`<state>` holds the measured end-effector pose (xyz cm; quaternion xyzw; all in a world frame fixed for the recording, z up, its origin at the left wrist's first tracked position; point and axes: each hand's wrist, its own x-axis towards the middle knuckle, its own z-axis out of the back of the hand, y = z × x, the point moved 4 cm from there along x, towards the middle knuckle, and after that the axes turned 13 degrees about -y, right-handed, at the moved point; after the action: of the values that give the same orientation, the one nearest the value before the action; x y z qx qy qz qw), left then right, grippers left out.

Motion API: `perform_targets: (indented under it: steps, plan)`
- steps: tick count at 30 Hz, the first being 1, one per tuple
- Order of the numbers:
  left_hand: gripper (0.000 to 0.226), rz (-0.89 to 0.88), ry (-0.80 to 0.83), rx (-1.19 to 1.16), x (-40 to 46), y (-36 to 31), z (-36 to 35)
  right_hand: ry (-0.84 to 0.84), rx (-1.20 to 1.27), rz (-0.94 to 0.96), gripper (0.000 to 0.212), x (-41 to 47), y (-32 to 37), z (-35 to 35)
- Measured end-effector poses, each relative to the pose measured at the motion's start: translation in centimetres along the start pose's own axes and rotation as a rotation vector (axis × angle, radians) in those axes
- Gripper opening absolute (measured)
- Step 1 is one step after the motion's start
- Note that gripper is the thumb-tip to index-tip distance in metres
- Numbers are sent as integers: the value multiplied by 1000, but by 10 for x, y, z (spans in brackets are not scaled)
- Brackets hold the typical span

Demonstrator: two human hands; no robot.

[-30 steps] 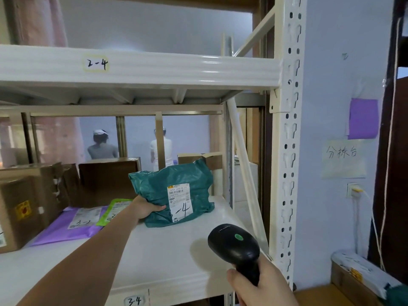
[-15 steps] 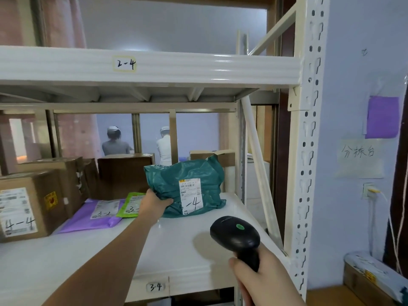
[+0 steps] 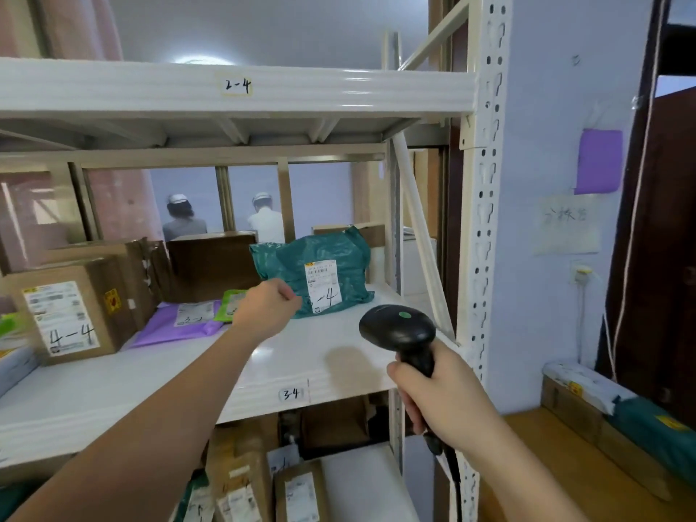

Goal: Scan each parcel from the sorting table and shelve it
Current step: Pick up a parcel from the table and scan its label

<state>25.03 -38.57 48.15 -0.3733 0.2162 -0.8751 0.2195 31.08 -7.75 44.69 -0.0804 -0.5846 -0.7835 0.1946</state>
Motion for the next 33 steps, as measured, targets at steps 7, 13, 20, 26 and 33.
perform_targets:
  steps: [7, 13, 20, 26, 33]
  plan:
    - [47, -490, 266, -209, -88, -80, -13, -233, -60, -80, 6, -100, 3, 33]
    - [55, -772, 490, -237, -197, -148, -47, -419, -129, -201, 7, -188, -7, 86]
    - [89, -935, 813, -65, -297, -211, -102, -595, -175, -309, 7, -260, -22, 175]
    - [94, -834, 866, -90, -338, -251, -145, -648, -264, -385, 8, -286, -38, 239]
    - [92, -810, 901, -58, -397, -288, -199, -660, -288, -454, 10, -298, -81, 284]
